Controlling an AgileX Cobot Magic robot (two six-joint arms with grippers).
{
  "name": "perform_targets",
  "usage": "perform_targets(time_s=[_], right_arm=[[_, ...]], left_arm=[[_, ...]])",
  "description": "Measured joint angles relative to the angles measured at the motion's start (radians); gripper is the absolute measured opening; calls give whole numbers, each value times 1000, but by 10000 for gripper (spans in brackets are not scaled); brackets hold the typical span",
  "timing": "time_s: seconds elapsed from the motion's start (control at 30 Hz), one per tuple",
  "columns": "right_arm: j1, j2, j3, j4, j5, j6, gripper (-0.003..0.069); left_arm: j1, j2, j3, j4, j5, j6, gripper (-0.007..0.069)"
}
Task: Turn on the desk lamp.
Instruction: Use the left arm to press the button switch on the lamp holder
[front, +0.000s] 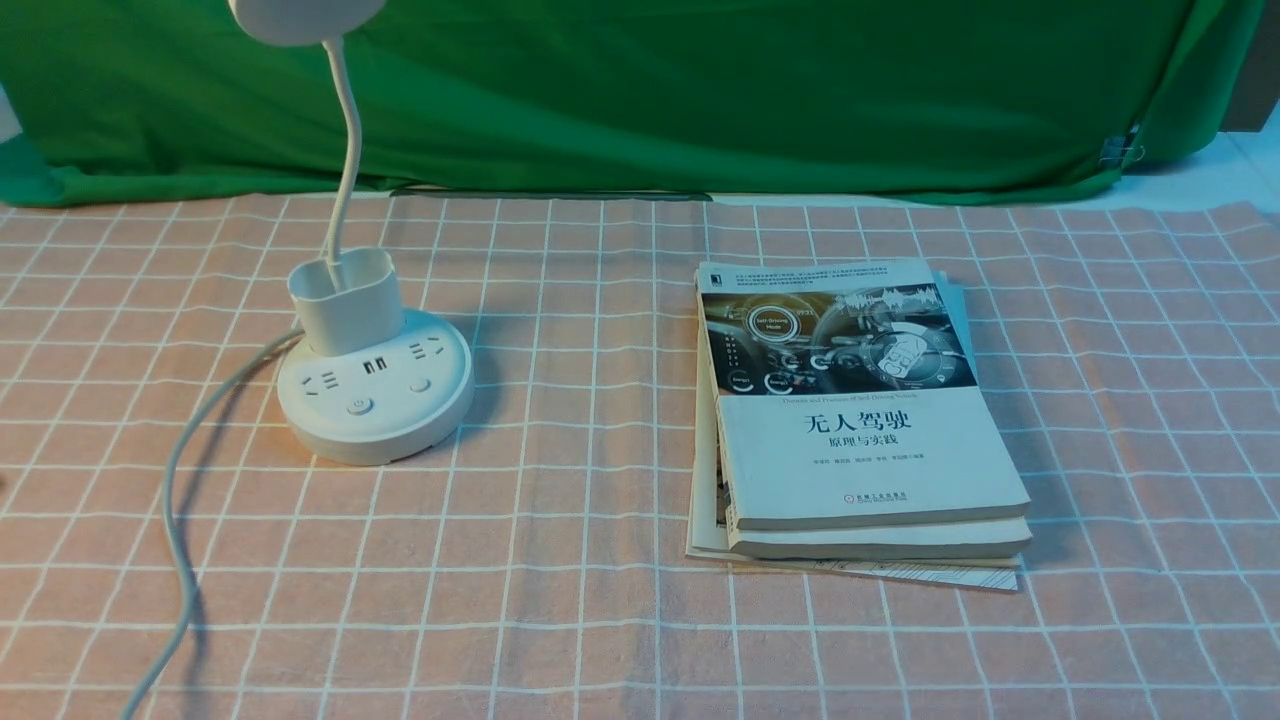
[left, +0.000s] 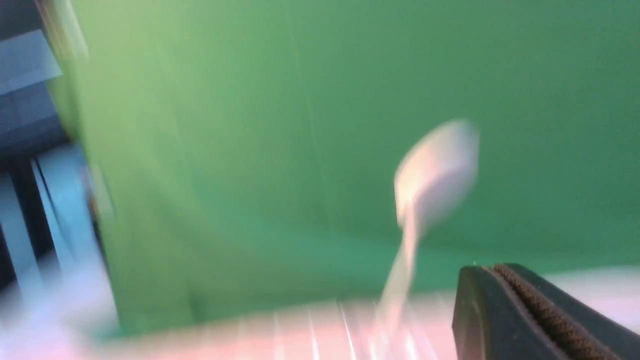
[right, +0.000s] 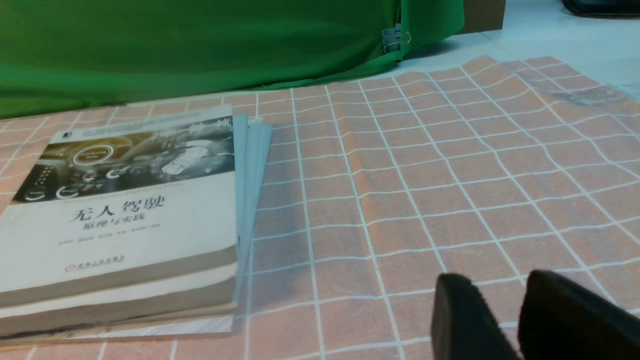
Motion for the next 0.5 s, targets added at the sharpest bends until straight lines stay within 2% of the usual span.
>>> perform_targets(time_s=[0.1, 0.2, 0.3, 0.4, 0.5], right_arm=[[0, 0, 0, 0, 0, 0, 239], [0, 0, 0, 0, 0, 0, 239], [0, 0, 0, 0, 0, 0, 239], [0, 0, 0, 0, 0, 0, 239], [0, 0, 0, 0, 0, 0, 239]], left_arm=[[0, 225, 4, -109, 16, -75, 21], [0, 388, -39, -193, 94, -87, 21], [0, 644, -193, -262, 310, -32, 21], [-9, 808, -340, -279, 429, -1, 21], [-44, 938, -463, -239, 466, 3, 21]])
